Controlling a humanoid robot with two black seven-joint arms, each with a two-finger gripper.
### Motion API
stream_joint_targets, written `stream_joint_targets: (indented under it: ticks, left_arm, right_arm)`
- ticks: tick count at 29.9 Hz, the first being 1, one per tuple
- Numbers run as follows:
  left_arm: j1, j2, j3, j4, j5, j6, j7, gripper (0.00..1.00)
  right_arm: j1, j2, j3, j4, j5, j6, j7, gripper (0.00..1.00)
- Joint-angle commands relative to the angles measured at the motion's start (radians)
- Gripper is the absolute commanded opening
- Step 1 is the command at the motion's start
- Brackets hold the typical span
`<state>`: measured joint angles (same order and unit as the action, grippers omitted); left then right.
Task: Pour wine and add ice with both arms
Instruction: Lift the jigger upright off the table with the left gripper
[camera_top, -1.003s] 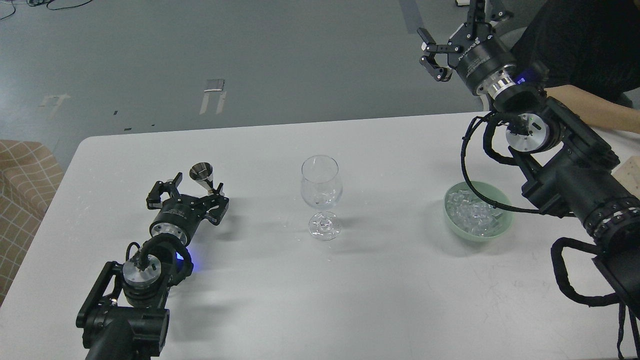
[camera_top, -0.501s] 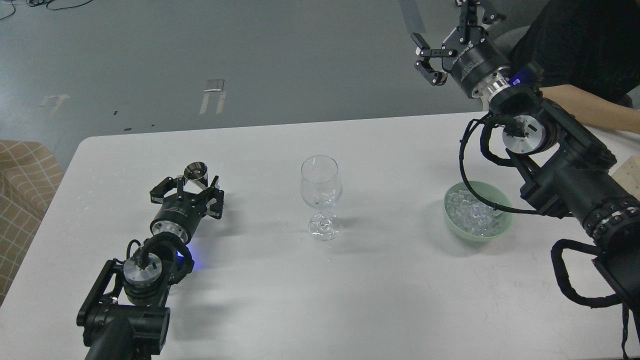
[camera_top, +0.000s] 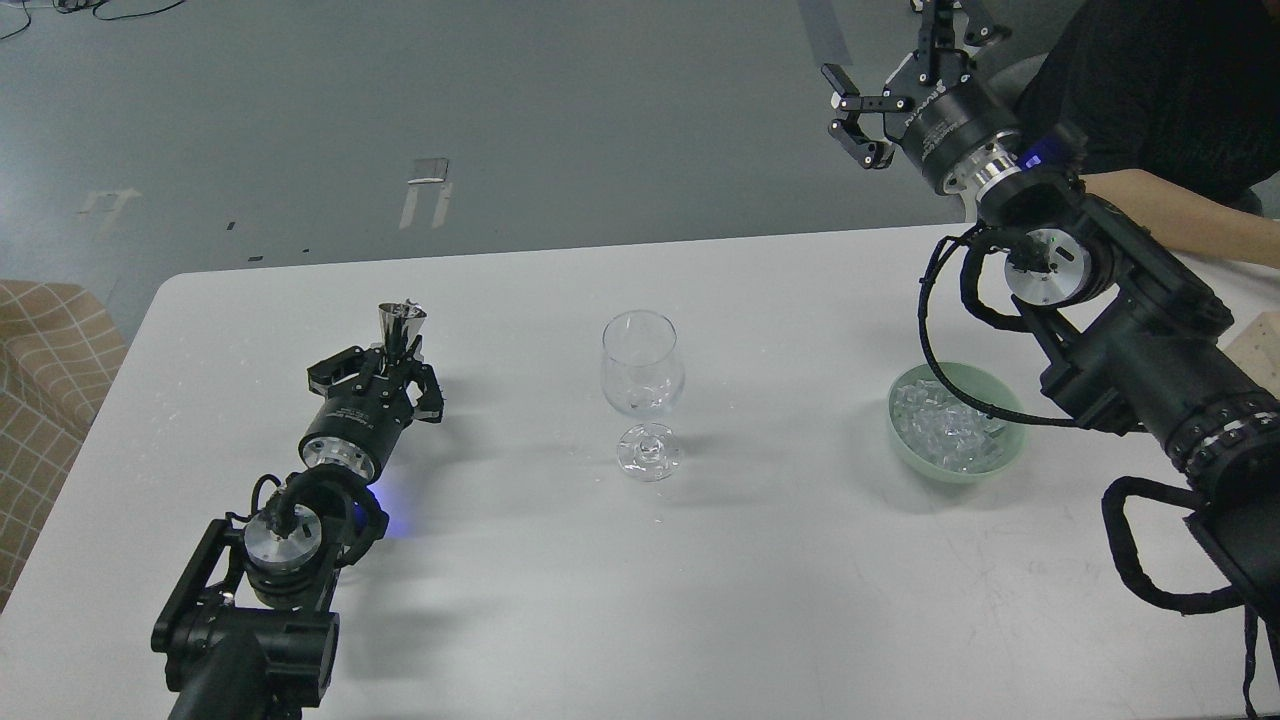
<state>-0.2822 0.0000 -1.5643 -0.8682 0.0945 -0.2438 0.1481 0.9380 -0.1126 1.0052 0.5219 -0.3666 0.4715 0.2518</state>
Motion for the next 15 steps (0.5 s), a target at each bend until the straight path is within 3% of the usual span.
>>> stream_joint_targets:
  ticks: [1,6,8,15]
  left_arm:
    - [0.0,0.0,-0.002,-0.002,-0.001,-0.005,0.001,0.1]
    - [-0.002,0.0,-0.003,-0.003,-0.009,-0.052,-0.007,0.07]
    - [-0.006,0.0,-0.003,-0.006,-0.013,-0.058,-0.002,0.01]
    - [-0.009,0.0,-0.006,-0.049,-0.016,-0.057,0.007,0.0]
  right_arm:
    - [-0.001,0.001,0.0,0.0,-0.002,-0.001,0.0,1.0]
    - [0.001,0.001,0.0,0.0,-0.002,-0.001,0.0,1.0]
    - [0.001,0.001,0.0,0.0,0.0,-0.002,0.0,1.0]
    - [0.004,0.001,0.0,-0.003,0.0,-0.002,0.0,1.0]
